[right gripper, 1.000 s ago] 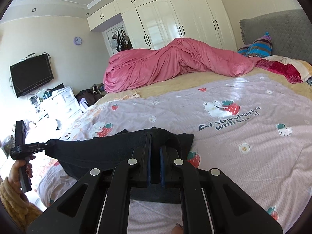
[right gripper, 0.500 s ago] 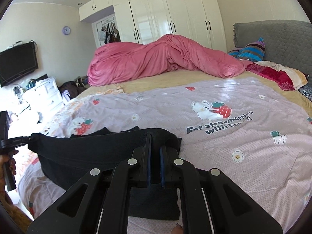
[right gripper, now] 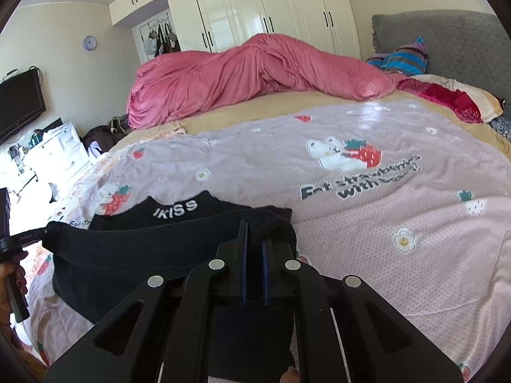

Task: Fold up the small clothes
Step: 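Lower the folded hem onto the shirt near the collar with both tools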

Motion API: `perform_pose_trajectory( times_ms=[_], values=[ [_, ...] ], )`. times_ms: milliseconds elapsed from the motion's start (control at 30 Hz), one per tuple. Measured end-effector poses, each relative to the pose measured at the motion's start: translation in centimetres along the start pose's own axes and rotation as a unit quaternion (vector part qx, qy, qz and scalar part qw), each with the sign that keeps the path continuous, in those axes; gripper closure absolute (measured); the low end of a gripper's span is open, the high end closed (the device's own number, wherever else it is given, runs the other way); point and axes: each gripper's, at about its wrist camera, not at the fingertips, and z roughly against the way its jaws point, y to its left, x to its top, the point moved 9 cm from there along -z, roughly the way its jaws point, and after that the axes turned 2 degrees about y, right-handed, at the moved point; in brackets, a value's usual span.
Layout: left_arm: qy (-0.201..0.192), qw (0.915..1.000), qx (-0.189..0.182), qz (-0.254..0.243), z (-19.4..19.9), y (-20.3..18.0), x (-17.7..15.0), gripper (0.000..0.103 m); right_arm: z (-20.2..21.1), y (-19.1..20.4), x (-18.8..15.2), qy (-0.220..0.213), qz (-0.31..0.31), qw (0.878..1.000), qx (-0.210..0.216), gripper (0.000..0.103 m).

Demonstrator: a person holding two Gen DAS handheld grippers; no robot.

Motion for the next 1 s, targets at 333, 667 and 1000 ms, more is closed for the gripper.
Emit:
perform_pose_trajectory(
  times_ms=[333, 667, 1000],
  values=[
    [0.001, 0.9999, 0.009, -0.014, -0.4, -1.2, -0.1, 0.054, -1.1, -1.8, -0.9, 0.003, -0.005, 1.0, -0.026, 0.067],
    [-0.01, 0.9967, -0.009, -0.08, 3.1, -4.4, -2.2, 0.053, 1.2, 0.3, -1.5, -0.003, 0.028, 0.999, 0.022, 0.084],
    [0.054, 0.9859, 0.038, -0.154, -2.0, -5.7, -7.0, 0.076, -2.6, 2.6, -6.7, 0.11, 0.104, 0.988, -0.026, 0.092]
  ],
)
